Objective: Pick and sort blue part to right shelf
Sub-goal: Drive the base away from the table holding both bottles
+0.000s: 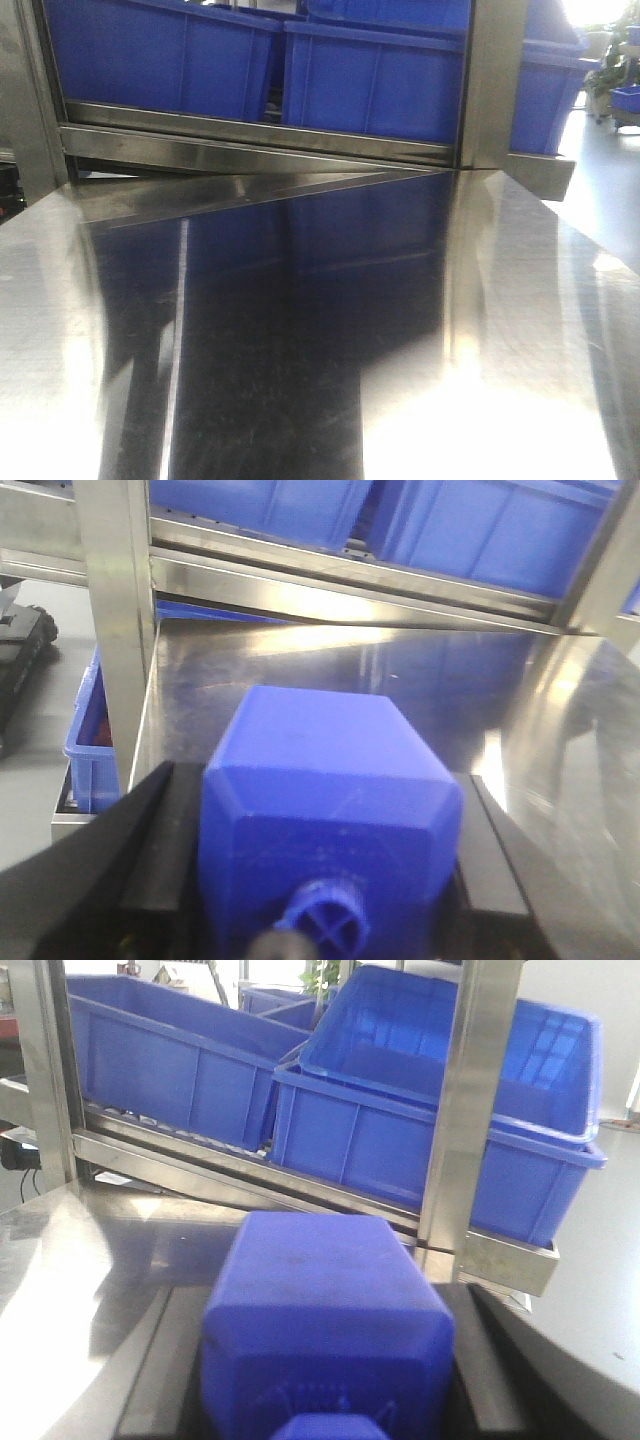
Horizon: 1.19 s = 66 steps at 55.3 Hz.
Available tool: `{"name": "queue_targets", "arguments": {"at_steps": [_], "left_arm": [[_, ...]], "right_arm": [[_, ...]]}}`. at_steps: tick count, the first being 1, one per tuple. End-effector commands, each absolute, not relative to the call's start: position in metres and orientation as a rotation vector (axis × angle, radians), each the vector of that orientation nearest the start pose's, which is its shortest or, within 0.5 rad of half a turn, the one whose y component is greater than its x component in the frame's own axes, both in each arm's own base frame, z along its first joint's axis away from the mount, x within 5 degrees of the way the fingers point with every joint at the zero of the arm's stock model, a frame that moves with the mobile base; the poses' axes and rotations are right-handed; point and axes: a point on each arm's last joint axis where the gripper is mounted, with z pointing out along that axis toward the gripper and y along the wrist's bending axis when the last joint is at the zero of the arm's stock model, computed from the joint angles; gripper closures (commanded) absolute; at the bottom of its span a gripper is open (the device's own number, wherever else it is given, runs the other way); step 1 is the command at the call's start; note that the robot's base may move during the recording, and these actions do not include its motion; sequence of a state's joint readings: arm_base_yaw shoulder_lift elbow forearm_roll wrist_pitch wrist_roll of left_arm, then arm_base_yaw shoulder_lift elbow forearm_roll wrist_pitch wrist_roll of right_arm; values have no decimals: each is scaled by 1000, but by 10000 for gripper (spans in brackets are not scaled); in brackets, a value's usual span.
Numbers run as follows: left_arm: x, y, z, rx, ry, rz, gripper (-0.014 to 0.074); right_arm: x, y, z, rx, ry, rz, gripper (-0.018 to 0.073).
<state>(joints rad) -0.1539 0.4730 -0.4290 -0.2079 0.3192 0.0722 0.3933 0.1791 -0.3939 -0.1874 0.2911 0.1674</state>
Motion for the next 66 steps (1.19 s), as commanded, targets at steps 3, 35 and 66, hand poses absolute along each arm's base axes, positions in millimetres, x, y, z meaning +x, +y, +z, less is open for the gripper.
{"name": "queue_targets", "arguments": {"at_steps": [3, 35, 66], "left_arm": [[105, -22, 309, 46, 1753, -274, 387], [108, -22, 307, 46, 1770, -273, 387], [108, -22, 307, 46, 1770, -273, 387]], "right_arm": [[48, 16, 327, -279, 1416, 257, 334], [49, 16, 325, -280, 1435, 253, 334], [49, 16, 325, -280, 1435, 253, 334]]}}
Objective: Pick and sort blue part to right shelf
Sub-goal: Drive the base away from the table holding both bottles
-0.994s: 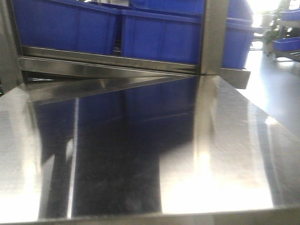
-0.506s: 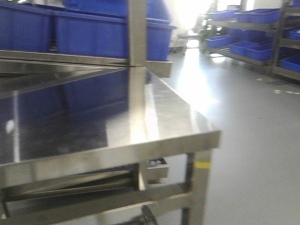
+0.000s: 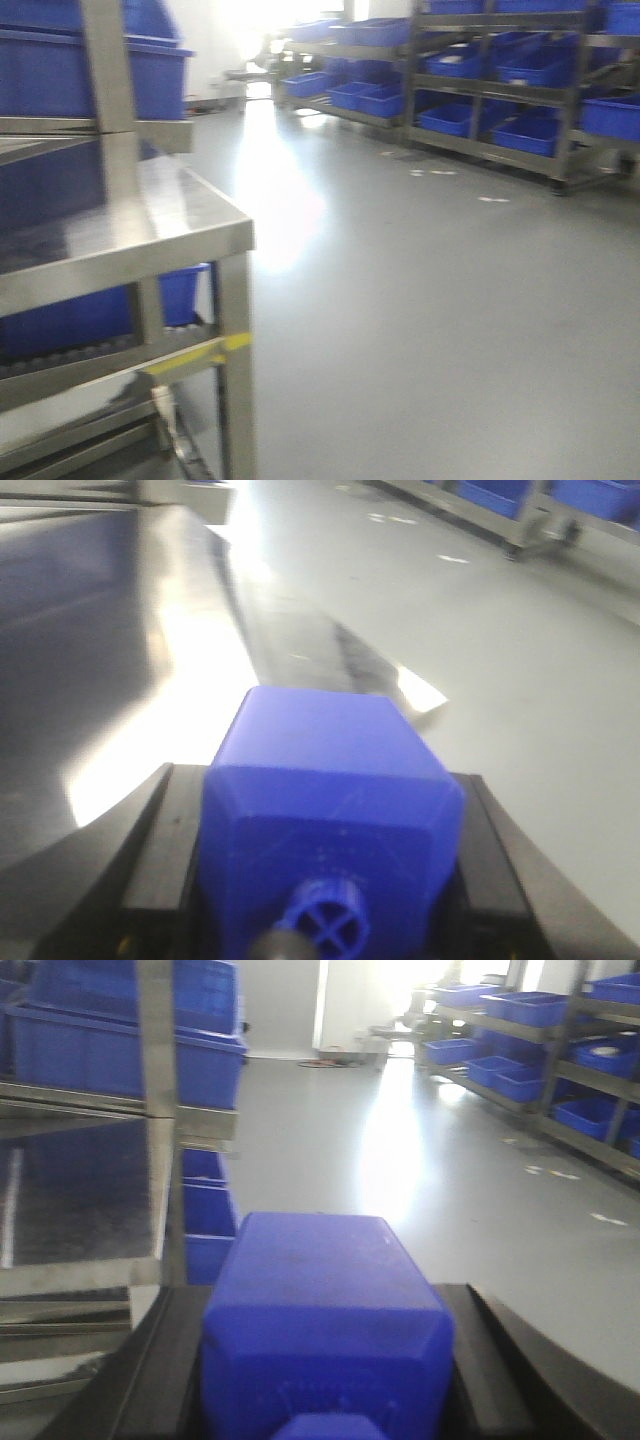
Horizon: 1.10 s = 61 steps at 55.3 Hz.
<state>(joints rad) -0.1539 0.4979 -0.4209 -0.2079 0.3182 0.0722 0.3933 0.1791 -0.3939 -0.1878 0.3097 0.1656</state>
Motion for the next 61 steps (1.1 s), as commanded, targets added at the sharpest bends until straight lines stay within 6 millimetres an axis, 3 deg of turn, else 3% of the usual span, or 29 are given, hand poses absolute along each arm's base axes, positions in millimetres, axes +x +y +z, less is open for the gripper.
{"name": "queue_targets", "arguments": {"at_steps": [1, 61], "left_arm": [[108, -22, 307, 46, 1770, -273, 387], [108, -22, 307, 46, 1770, -273, 387]], "right_arm": [[49, 16, 325, -280, 1435, 253, 334], [49, 16, 325, -280, 1435, 253, 334]]}}
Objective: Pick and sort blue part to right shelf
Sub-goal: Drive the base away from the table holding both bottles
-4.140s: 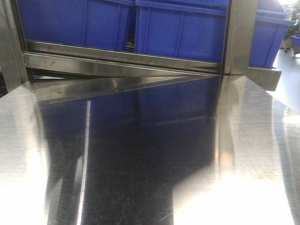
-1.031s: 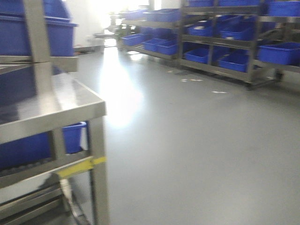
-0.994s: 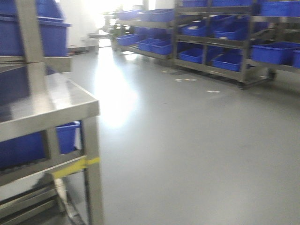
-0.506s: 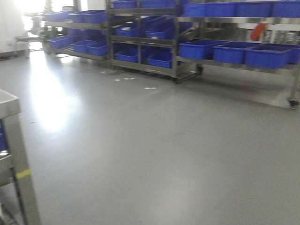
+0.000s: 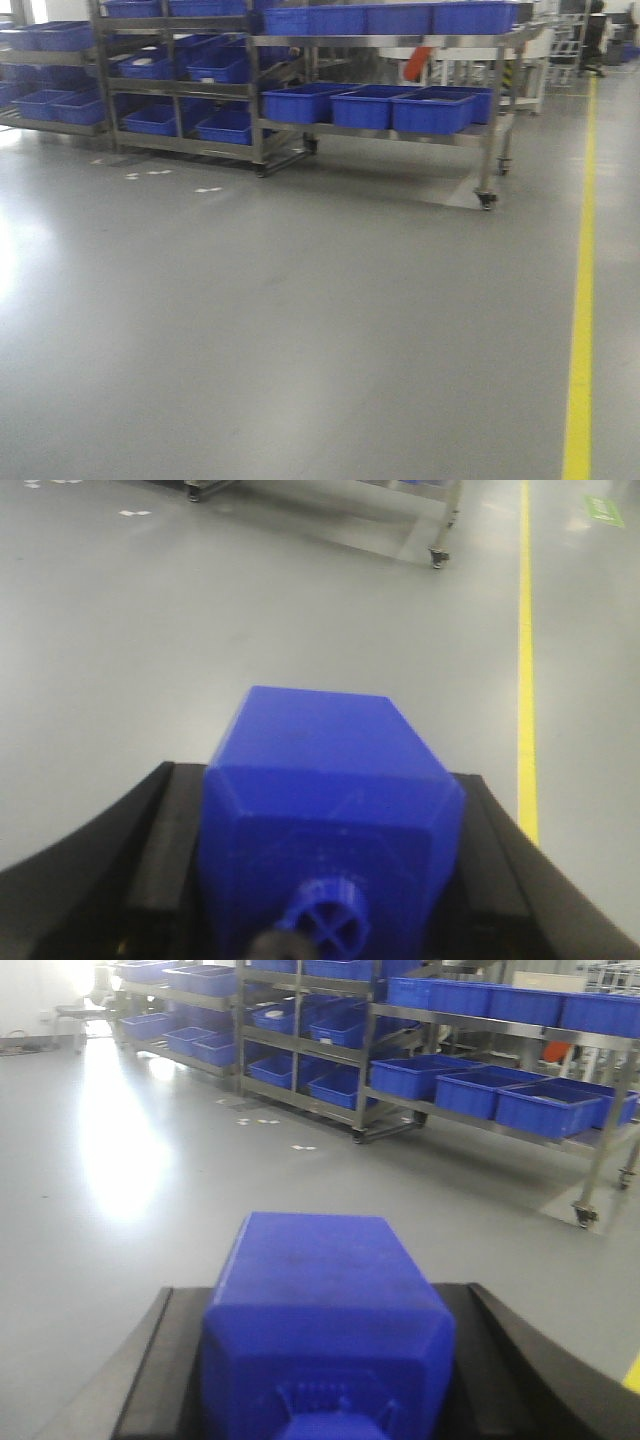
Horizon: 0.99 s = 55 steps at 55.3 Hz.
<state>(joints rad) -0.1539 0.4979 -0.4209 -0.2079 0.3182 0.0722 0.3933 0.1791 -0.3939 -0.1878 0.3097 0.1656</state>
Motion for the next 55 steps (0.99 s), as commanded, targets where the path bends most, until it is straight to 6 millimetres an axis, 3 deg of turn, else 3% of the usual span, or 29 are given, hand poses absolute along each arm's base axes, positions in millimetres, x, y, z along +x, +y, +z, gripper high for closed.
{"name": "queue_targets", "arguments": {"at_steps": [1, 55], "left_arm": [[108, -22, 307, 46, 1770, -273, 387], [110, -23, 306, 46, 1781, -272, 387]], "right_arm": [[49, 16, 325, -280, 1435, 253, 334], [49, 16, 325, -280, 1434, 253, 334]]}}
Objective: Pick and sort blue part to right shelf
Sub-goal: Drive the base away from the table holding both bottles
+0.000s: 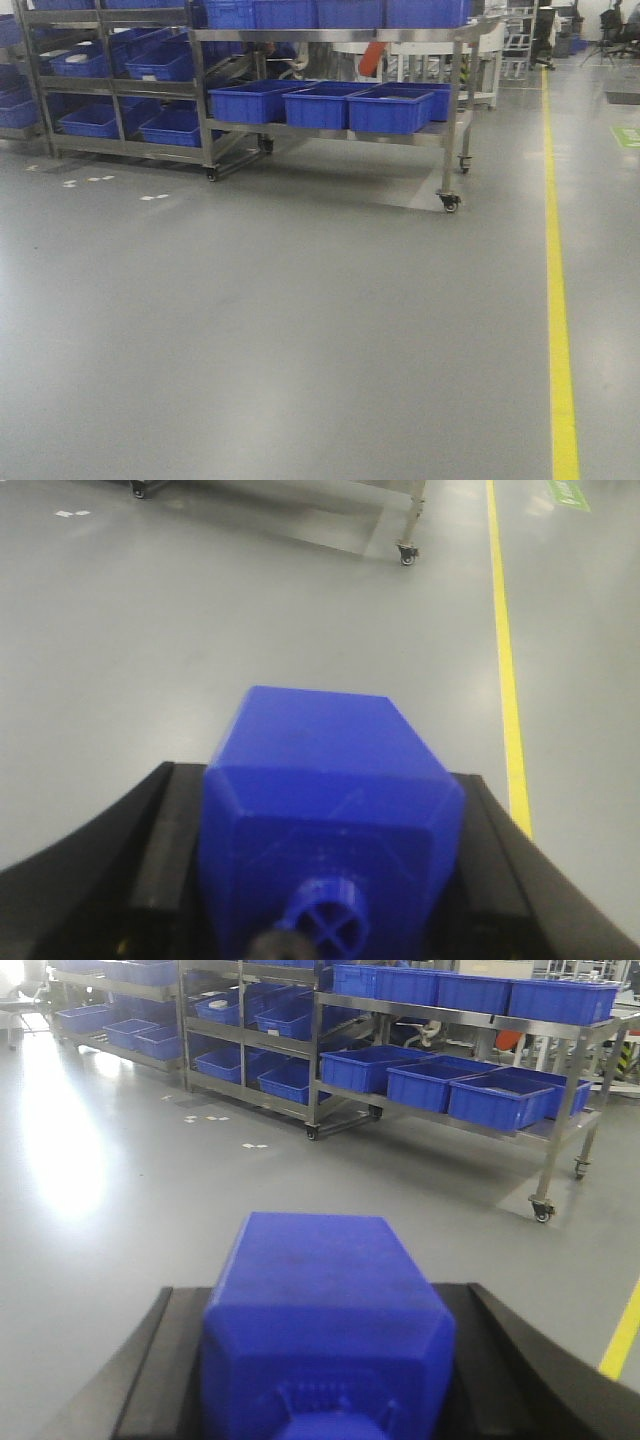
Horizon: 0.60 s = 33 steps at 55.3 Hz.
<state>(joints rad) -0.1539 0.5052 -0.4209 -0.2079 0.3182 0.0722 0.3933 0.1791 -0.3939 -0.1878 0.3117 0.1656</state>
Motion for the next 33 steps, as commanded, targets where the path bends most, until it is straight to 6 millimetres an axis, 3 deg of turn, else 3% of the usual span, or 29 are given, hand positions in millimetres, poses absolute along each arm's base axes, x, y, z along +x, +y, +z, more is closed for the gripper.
{"name": "queue_targets", "arguments": {"at_steps": [1, 33], "left_arm": [[110, -23, 306, 46, 1781, -272, 387], [110, -23, 306, 46, 1781, -272, 387]], "right_arm": [[49, 16, 325, -280, 1434, 253, 334], [49, 16, 325, -280, 1434, 253, 334]]}}
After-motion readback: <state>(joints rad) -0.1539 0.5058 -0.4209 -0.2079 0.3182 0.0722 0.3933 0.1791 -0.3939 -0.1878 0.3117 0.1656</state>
